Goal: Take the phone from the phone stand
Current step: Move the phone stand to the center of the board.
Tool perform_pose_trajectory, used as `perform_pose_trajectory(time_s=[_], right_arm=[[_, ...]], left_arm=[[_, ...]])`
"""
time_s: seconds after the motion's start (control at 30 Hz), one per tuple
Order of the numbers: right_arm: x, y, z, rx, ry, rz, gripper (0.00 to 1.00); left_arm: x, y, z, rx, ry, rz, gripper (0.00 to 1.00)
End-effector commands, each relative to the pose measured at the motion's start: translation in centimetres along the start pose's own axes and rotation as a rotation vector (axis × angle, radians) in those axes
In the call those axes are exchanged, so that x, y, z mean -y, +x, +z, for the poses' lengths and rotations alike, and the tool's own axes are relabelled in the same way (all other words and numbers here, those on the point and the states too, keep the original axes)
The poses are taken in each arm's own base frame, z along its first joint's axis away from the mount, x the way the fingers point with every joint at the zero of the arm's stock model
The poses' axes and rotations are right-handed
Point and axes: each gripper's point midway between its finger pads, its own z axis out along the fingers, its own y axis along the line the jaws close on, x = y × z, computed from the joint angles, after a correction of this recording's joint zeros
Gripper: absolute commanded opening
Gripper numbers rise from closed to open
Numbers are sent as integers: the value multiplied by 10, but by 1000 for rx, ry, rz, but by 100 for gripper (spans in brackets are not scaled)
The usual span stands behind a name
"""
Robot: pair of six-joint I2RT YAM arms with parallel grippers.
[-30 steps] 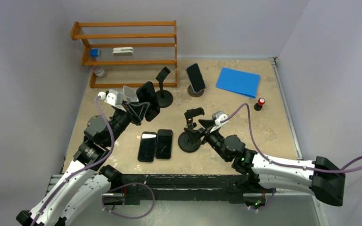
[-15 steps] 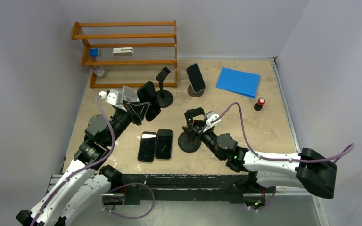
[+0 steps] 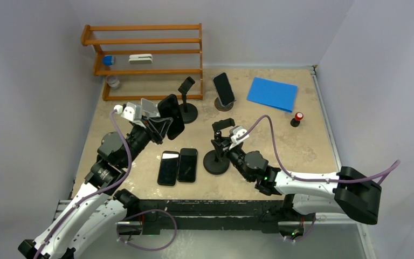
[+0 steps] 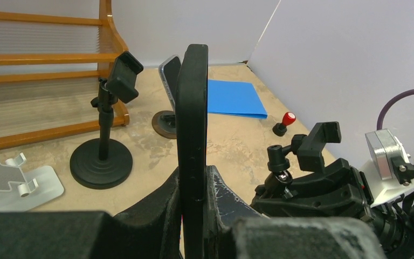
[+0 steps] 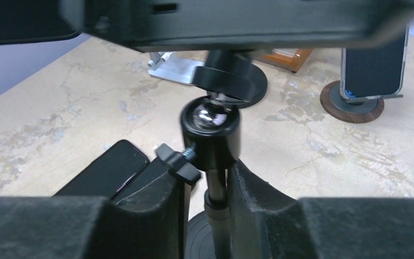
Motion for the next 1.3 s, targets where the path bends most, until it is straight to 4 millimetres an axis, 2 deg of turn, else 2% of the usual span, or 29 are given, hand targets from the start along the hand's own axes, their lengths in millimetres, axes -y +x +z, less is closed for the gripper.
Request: perform_pose_trajectory(time_s=[0.0, 0.07, 0.17, 0.4, 0.6, 0.9, 1.03, 1.27], right_arm=[[2, -38, 7, 107, 42, 38, 27], [4, -42, 8, 112, 57, 29, 19], [4, -47, 11, 107, 69, 21, 0], [8, -68, 14, 162, 116, 45, 0], [23, -98, 11, 280, 201, 82, 0], [35, -139, 20, 453, 321, -6, 0], [40, -150, 36, 509, 377, -55, 0], [48, -145, 83, 491, 410, -101, 0]], left_arm=[[16, -39, -3, 138, 59, 18, 0], [16, -39, -3, 137, 60, 17, 0], [16, -39, -3, 139, 60, 16, 0], [17, -40, -4, 141, 63, 15, 0], [18, -41, -5, 147, 63, 14, 0], [19, -46, -9, 165, 64, 11, 0], [19, -48, -11, 174, 61, 10, 0], [17, -52, -14, 192, 46, 10, 0]])
